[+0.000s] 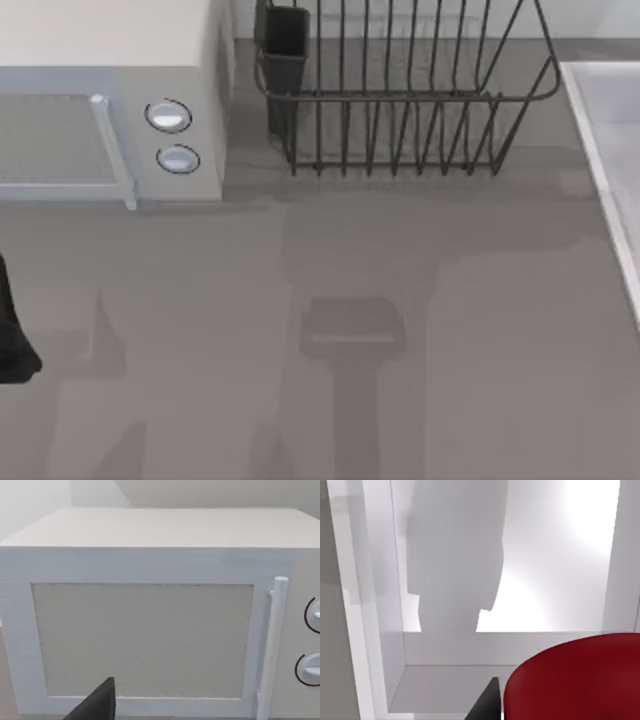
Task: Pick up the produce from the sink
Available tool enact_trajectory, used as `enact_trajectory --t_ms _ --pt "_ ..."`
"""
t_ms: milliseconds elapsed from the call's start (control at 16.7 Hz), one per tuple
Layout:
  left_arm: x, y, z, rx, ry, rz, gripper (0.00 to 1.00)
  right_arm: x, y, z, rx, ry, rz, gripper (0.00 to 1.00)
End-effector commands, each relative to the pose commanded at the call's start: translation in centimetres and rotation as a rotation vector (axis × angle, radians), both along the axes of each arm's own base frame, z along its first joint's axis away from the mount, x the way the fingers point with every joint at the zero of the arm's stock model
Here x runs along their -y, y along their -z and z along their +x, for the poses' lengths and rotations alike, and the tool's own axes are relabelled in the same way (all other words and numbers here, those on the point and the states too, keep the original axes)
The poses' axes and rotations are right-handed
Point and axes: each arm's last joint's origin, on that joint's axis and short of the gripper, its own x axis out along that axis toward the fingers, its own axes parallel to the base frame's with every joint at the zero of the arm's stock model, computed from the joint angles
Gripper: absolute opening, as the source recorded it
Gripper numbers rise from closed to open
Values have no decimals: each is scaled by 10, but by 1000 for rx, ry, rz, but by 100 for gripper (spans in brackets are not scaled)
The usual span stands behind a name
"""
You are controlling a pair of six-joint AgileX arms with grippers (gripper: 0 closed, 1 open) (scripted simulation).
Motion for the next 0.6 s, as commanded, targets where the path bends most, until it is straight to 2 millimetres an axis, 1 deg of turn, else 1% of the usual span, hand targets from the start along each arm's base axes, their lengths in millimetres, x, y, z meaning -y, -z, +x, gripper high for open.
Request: enact_trajectory --t_ms 60,120,180,240,300,360,420,540,600 --pt "0 0 0 0 0 0 100 -1 0 0 0 0 0 0" --pt "0 0 0 0 0 0 100 -6 0 1 -1 0 1 0" --pt "0 0 0 0 0 0 100 -16 0 2 -4 0 2 0" --pt "0 0 0 0 0 0 100 -30 1 3 -8 0 3 0" --pt "0 0 0 0 0 0 100 -49 1 3 -11 0 5 0" --pt "0 0 0 0 0 0 100 -72 1 3 -15 0 6 0" --pt "0 0 0 0 0 0 100 -100 1 1 -18 0 7 0" --pt "0 0 0 0 0 0 100 -166 3 -12 -26 -1 9 0" --pt "0 0 0 0 0 0 100 -202 4 -24 -31 -2 9 0"
